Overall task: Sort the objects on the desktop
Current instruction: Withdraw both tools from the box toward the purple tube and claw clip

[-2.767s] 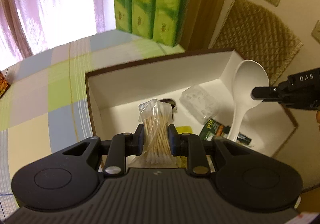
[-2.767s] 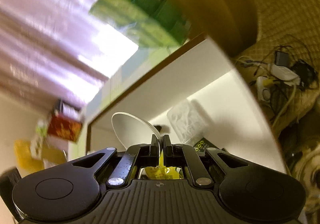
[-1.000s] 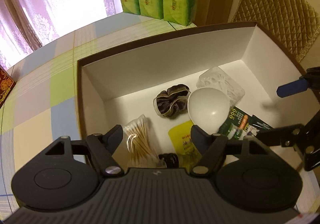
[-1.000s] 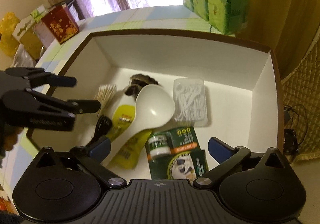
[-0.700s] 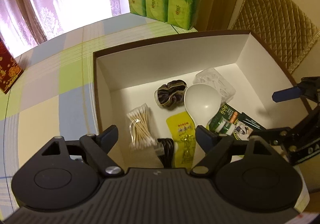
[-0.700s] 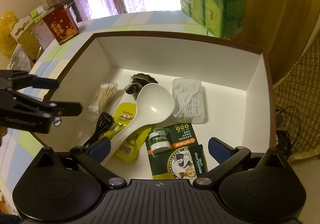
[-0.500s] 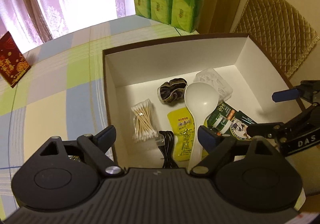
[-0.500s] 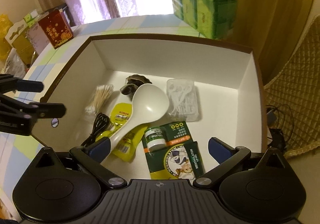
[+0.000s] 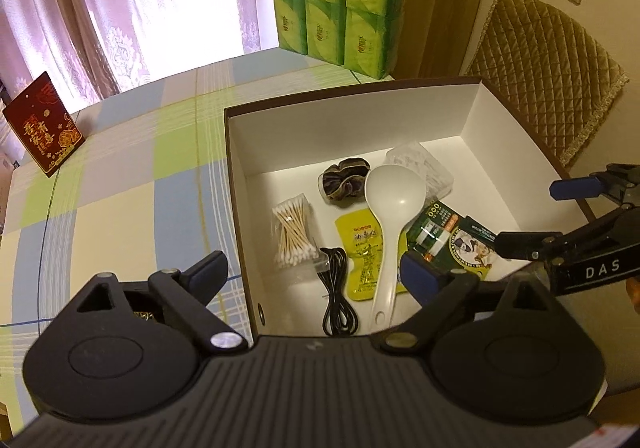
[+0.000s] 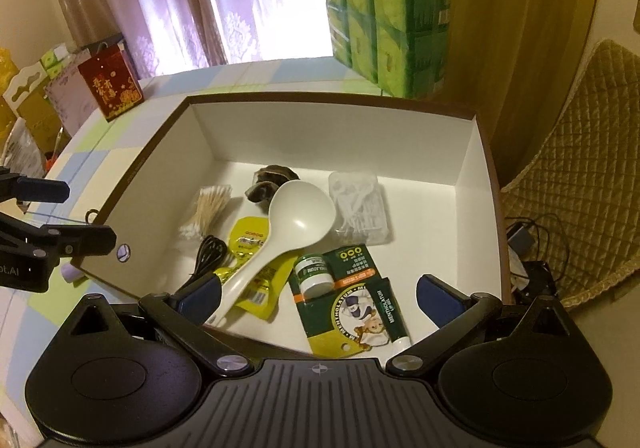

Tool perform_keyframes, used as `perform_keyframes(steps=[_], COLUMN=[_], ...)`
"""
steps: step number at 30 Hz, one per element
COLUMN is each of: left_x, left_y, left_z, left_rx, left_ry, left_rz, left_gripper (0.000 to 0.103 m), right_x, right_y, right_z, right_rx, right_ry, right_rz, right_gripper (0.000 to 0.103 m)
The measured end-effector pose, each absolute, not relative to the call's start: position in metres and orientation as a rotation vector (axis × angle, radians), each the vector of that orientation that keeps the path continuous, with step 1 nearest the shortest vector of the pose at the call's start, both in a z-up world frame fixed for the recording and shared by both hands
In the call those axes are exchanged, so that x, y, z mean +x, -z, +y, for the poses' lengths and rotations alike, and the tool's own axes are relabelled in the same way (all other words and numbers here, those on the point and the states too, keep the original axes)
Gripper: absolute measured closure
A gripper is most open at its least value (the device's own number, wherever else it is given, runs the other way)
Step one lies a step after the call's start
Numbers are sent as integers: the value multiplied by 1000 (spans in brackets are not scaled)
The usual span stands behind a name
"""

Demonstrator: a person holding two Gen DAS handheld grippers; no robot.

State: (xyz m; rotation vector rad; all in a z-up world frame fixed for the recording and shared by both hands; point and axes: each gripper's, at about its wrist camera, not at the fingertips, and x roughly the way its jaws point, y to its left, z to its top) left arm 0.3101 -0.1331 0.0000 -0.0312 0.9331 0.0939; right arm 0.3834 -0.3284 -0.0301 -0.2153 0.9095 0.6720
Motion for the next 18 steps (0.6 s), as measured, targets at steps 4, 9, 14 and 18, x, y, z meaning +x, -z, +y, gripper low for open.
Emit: perform_keyframes(steps=[4,9,14,18], left_x=[300,287,275,264], left_y=[-3,-4,-5,-5], left_z=[-135,-135,-133,-128], left_rx=[-33,-35,-36,-40], left_ry=[-89,-84,-81,-79], left_rz=[926,924,923,924], left_gripper=[12,11,11,10], right_x=[371,357,344,334], right_y=[25,25,26,26], right_z=[-330,-330,-326,-319], right_rx=[-211,-191,-179,-178], right_ry=[-666,-651,-647,-648], right_rz=[887,886,898,899], right_gripper=[2,2,2,2])
